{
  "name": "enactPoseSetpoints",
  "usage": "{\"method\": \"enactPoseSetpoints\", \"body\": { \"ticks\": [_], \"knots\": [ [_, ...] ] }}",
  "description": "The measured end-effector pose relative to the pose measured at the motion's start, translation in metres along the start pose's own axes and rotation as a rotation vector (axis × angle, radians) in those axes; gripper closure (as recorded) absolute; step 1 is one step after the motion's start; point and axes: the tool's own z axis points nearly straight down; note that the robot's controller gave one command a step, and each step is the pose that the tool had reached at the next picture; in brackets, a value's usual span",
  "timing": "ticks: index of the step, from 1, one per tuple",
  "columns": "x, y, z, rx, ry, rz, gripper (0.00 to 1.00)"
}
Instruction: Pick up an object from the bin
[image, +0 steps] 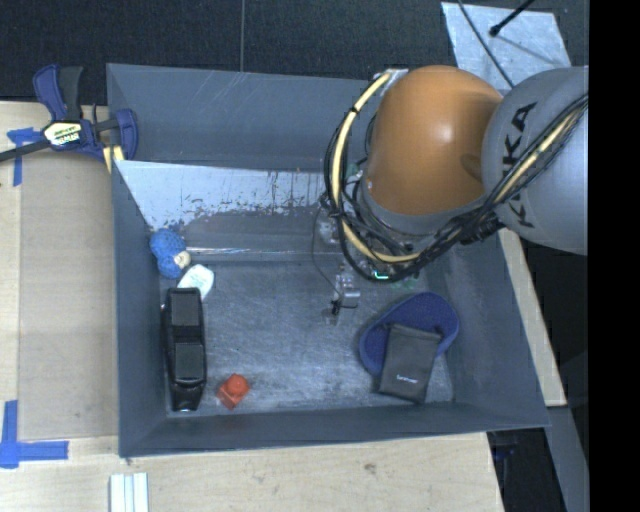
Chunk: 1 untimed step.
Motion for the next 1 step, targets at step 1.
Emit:
{"method": "enactPoseSetpoints", "body": {
  "ticks": [1],
  "knots": [
    [0.0005,0.0655,0.0516,-0.001,-0.002,-0.244,0.00]
  ]
}}
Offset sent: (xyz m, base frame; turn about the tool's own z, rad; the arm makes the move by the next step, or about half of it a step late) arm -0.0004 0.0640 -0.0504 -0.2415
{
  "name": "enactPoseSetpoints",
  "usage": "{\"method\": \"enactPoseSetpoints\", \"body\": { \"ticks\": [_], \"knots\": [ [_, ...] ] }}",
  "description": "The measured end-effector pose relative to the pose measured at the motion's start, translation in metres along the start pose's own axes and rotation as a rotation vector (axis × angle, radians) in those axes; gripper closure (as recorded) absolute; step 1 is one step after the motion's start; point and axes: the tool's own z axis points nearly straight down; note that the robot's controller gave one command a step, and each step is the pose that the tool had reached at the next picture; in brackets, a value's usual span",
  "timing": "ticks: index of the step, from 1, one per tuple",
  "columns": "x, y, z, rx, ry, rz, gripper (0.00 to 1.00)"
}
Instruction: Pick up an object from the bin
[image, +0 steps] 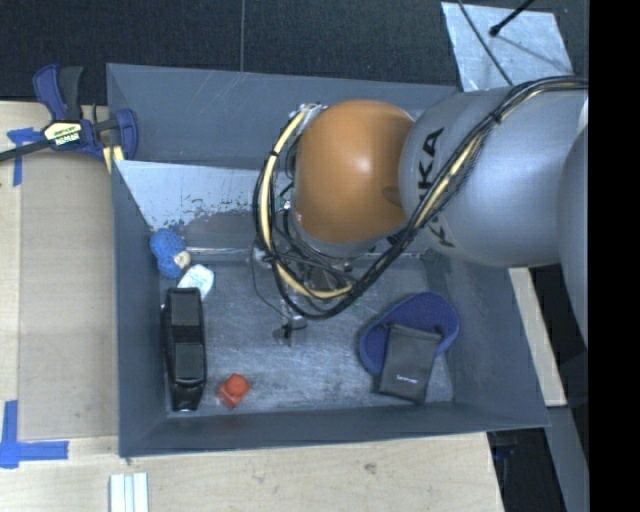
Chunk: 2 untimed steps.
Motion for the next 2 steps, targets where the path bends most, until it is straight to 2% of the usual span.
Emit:
{"method": "enactPoseSetpoints", "body": {
  "ticks": [1,2],
  "knots": [
    [-0.055,0.020,0.092,0.000,-0.003,0.050,0.00],
    [-0.068,0.067,0.105,0.006,-0.007,-0.027,0.00]
  ]
}}
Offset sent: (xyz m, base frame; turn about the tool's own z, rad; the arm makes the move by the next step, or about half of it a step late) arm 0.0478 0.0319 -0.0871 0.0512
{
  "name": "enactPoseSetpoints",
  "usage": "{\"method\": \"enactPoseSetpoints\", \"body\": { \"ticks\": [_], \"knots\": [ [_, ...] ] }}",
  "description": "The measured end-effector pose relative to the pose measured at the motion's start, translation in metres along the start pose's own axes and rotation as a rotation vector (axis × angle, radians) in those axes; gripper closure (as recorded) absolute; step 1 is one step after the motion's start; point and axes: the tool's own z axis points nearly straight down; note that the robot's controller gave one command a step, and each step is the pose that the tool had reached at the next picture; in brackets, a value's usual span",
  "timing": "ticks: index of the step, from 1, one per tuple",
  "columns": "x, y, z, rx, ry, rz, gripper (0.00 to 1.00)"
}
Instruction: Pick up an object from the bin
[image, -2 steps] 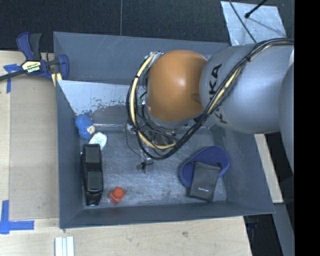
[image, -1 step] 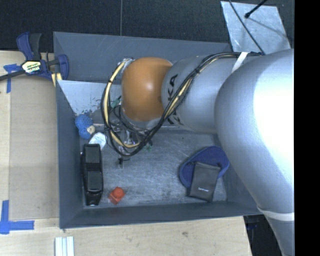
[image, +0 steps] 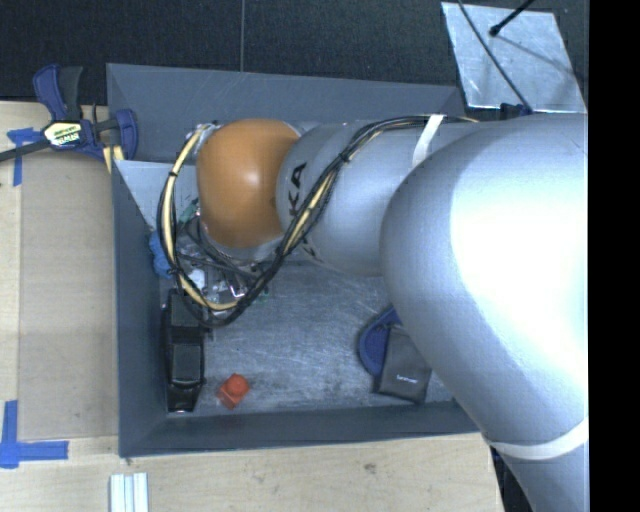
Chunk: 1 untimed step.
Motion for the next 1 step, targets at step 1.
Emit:
{"method": "enactPoseSetpoints", "body": {
  "ticks": [1],
  "knots": [
    [-0.0054,0.0010,-0.0052,-0.001,-0.021,-0.001,1.00]
  ]
}}
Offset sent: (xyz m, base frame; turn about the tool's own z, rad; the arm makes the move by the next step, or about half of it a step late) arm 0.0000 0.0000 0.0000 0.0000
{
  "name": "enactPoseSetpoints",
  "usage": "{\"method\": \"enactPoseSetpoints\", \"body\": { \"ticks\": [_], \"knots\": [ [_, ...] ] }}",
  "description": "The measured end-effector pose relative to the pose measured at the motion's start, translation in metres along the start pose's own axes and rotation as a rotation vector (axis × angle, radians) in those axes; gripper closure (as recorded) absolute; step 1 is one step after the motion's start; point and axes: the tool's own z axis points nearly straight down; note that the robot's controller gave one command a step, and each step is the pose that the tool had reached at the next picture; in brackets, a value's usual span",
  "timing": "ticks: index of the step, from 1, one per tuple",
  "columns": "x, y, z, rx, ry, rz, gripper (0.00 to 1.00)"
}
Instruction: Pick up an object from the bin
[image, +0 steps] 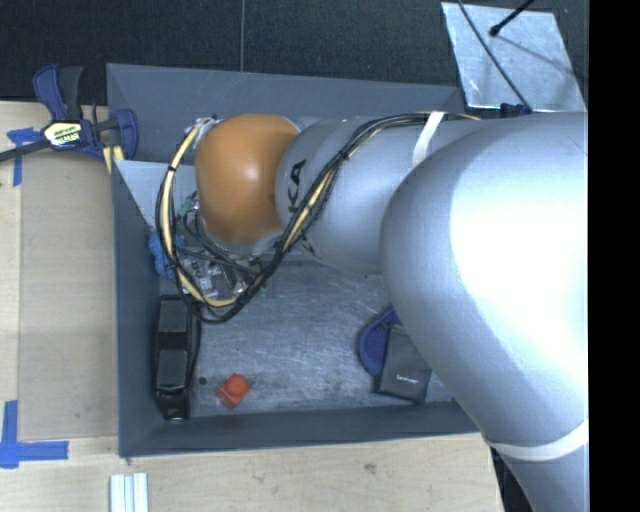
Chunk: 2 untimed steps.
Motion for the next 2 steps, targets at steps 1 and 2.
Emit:
{"method": "enactPoseSetpoints", "body": {
  "ticks": [1,2],
  "knots": [
    [0.0057,-0.0051,-0.1156,-0.004,0.013,0.064,1.00],
    [0.0079,-0.0052,-0.1102,-0.003,0.022,0.064,0.00]
  ]
}}
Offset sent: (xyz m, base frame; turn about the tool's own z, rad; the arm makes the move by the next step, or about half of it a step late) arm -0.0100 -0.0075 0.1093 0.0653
